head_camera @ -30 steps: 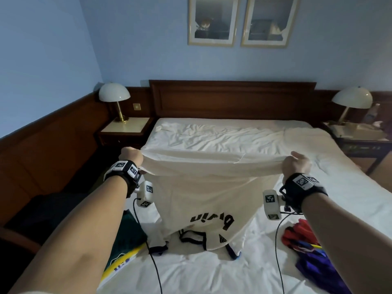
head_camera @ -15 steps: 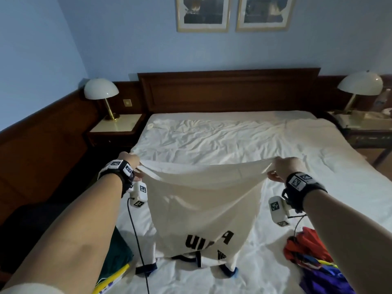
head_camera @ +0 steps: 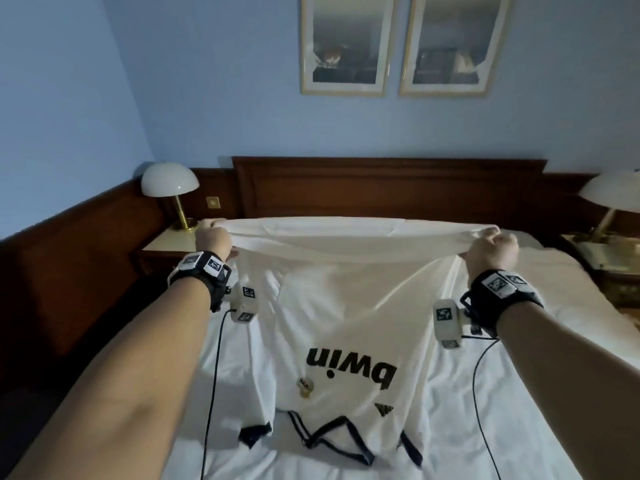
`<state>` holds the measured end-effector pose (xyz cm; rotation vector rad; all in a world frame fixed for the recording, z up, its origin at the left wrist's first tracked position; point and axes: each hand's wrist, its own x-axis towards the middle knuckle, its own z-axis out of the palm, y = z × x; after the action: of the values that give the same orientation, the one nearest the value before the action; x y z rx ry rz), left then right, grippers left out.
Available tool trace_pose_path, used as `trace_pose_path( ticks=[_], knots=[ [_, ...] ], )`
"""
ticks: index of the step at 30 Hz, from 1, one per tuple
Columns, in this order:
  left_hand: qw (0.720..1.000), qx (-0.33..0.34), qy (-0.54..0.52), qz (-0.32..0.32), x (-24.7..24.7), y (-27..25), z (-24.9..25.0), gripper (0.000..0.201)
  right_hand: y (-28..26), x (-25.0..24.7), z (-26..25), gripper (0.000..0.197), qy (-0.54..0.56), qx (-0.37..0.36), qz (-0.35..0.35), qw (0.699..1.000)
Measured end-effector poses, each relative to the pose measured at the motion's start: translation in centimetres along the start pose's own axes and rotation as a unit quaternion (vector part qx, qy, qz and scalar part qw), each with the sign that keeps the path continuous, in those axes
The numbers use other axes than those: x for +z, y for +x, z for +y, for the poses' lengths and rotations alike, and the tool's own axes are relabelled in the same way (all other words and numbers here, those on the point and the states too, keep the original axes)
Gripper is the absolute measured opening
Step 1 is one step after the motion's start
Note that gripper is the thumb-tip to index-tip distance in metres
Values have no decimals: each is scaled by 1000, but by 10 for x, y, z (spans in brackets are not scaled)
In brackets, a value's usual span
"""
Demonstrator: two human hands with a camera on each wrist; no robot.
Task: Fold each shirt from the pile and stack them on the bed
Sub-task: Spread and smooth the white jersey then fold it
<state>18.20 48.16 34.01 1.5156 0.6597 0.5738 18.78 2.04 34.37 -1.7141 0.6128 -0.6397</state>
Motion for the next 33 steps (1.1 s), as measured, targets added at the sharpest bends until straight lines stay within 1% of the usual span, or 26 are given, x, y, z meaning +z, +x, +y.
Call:
trace_pose_path(
  ticks=[1, 3, 5, 8, 11, 14, 16, 19, 21, 24, 26, 28, 29, 31, 33],
  knots=[
    [999, 39, 28, 7, 1, 4, 9, 48, 3, 1, -11, 44, 23, -18, 14, 999],
    [996, 86, 38, 12, 0, 3, 31, 47, 4, 1, -34, 34, 76, -42, 27, 996],
    [990, 135, 46, 9, -6, -10, 50, 45, 2, -5, -51, 25, 105, -53, 46, 992],
    [985, 164, 49, -4, -17, -30, 59, 47, -17, -27, -60, 30, 117, -53, 71, 989],
    [984, 166, 54, -18, -39, -51, 41, 45, -40, -51, -37, 24, 129, -49, 85, 987],
    [988, 129, 77, -47, -69, -80, -1, 42, -70, -76, 15, 29, 111, -28, 73, 991],
    [987, 95, 101, -76, -91, -105, -37, 43, -96, -92, 57, 24, 106, 2, 60, 993],
    [982, 33, 151, -109, -130, -132, -108, 44, -144, -118, 124, 20, 142, 41, 51, 988],
    [973, -4, 193, -124, -157, -149, -160, 46, -181, -138, 175, 13, 127, 68, 50, 988],
    [952, -51, 263, -146, -200, -186, -225, 46, -243, -171, 255, 19, 41, 97, 38, 994],
    [939, -106, 286, -158, -227, -209, -274, 45, -283, -194, 300, 14, -45, 110, 12, 993],
    [926, -174, 298, -154, -254, -234, -319, 43, -317, -217, 346, 16, -127, 143, -4, 981],
    [918, -197, 308, -154, -267, -244, -344, 43, -333, -226, 370, 16, -154, 158, -14, 975],
    [901, -227, 333, -162, -293, -264, -386, 44, -360, -238, 414, 16, -183, 193, -36, 963],
    [887, -247, 351, -171, -316, -283, -418, 51, -383, -249, 449, 15, -209, 224, -52, 950]
  ],
)
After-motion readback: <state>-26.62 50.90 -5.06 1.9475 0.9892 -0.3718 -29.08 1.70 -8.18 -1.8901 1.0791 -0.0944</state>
